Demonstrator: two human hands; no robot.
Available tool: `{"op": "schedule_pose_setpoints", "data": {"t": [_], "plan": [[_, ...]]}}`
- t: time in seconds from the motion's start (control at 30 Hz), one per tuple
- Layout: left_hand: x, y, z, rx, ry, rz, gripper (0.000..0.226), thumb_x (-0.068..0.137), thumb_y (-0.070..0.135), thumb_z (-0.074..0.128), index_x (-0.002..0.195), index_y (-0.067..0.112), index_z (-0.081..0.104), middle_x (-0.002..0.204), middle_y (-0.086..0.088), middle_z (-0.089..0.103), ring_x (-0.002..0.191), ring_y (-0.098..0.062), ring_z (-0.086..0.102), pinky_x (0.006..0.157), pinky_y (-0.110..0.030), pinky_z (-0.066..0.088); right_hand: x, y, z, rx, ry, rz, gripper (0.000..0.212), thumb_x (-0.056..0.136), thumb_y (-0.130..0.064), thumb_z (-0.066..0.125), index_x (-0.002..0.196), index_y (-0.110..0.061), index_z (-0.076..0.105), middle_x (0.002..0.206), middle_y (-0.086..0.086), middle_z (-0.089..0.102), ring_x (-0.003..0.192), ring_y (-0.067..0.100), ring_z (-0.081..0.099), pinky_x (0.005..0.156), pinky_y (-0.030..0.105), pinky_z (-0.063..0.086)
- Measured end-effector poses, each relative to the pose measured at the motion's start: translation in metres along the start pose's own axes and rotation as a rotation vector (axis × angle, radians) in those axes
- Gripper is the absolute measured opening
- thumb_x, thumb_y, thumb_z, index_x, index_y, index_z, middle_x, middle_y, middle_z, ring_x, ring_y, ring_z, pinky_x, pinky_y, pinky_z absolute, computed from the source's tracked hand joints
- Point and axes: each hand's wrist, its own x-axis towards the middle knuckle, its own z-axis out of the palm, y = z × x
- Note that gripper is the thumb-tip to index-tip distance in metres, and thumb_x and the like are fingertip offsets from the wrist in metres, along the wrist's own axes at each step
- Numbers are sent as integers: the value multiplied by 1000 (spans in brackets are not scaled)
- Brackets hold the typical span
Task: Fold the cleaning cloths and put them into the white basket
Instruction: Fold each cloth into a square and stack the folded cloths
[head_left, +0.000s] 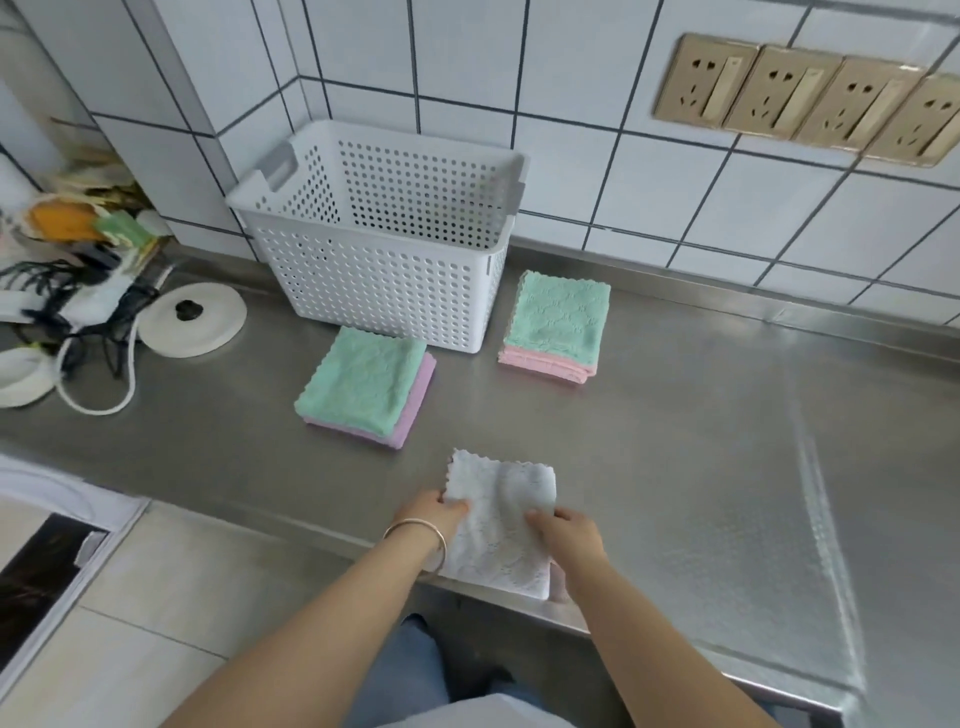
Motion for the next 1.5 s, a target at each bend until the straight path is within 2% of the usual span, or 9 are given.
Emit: {"op": "schedule_pose_setpoints", "data": {"t": [0.23,0.37,0.63,0.73,0.97,1.13,1.23,1.33,1.5], "plan": [[-22,22,-80,-320,197,260,22,88,28,57,106,16,56,104,-3,62,96,-23,57,80,-30,42,-18,-75,25,202,-147,-239,14,87,-22,57,99,-13,58,97,6,64,88,22,62,73,32,51],[-5,29,-141,-389,306,300,18,89,30,56,99,16,54,91,-1,62,89,-25,58,76,-30,41,-18,-127,73,226,-167,-342,31,77,-31,63,102,-11,60,105,8,67,96,25,64,90,46,52],[76,15,-207,-135,201,281,25,89,34,55,70,30,39,85,5,56,87,-23,57,77,-31,44,11,-163,157,241,-39,-212,16,89,-20,57,102,-11,56,94,2,62,86,19,60,77,33,49],[104,10,-217,-31,168,294,21,86,41,56,84,23,46,95,-2,62,94,-29,61,84,-40,50,24,-168,177,215,61,-159,15,88,-20,57,100,-12,56,89,1,61,86,22,58,79,34,47],[129,1,-220,105,141,343,31,83,46,58,96,19,55,94,2,62,94,-25,62,78,-31,47,33,-162,192,99,249,-119,30,92,-24,52,118,-9,52,99,3,54,91,20,50,79,28,38],[132,6,-214,101,151,424,36,84,44,59,103,13,59,93,6,56,90,-22,58,73,-26,40,40,-159,192,22,353,-79,25,93,-22,48,109,-5,54,105,9,54,92,24,49,80,31,39],[139,4,-210,88,155,426,37,81,40,64,100,9,60,102,-4,51,91,-24,58,82,-28,45,43,-154,194,-30,357,-59,24,93,-21,48,108,-3,54,109,9,48,101,27,49,89,34,37],[144,6,-208,-31,182,400,39,74,31,73,102,7,59,107,-9,49,89,-23,53,90,-29,45,44,-157,193,-62,356,-79,13,94,-20,47,99,-8,47,115,15,55,96,26,50,79,32,38],[142,9,-199,-139,116,239,62,79,32,69,127,2,45,128,-15,53,117,-29,52,96,-31,41,47,-156,199,-73,385,-63,45,93,-33,44,128,-5,40,130,12,49,119,30,48,97,39,40]]}}
